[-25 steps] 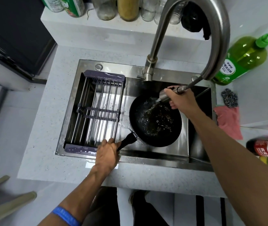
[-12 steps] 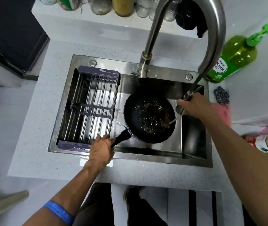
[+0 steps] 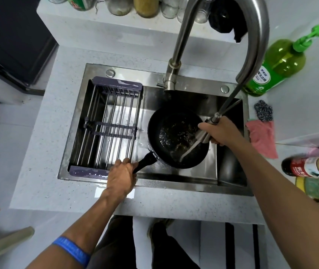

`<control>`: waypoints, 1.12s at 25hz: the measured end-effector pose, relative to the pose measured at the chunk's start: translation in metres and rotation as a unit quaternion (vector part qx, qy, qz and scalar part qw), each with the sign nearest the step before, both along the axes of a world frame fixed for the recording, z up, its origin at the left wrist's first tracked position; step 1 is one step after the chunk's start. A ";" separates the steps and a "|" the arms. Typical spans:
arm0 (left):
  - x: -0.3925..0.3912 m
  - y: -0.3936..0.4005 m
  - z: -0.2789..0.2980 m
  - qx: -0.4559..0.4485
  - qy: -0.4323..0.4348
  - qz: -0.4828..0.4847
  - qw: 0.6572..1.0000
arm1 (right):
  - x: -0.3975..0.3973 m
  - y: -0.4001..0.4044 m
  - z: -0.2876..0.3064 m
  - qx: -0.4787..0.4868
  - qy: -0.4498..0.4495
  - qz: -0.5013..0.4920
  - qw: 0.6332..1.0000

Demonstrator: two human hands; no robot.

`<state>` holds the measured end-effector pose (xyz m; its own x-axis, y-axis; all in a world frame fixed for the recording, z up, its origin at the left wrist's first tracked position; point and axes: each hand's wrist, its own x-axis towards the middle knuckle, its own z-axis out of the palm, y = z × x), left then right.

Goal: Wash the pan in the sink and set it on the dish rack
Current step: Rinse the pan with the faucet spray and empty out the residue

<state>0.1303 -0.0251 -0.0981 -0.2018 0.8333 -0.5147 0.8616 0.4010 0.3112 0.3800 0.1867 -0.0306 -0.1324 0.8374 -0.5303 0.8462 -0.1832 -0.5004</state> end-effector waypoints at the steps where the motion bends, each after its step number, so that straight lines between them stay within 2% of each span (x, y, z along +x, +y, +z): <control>1: 0.000 0.001 0.000 0.001 -0.002 0.005 1.000 | 0.002 0.001 0.003 0.007 -0.004 -0.004 1.000; 4: 0.000 0.001 -0.002 0.001 0.007 -0.007 1.000 | 0.010 0.001 0.007 0.002 -0.006 -0.014 1.000; 9: -0.001 -0.001 -0.007 -0.002 0.006 -0.005 1.000 | -0.006 -0.012 0.000 -0.044 0.057 -0.023 0.997; 17: -0.001 -0.002 -0.013 0.011 0.000 0.019 1.000 | -0.051 -0.018 -0.011 -0.080 0.177 -0.108 0.975; 28: -0.004 -0.003 -0.019 0.000 0.003 0.001 1.000 | -0.073 -0.001 -0.022 -0.006 0.269 -0.240 0.933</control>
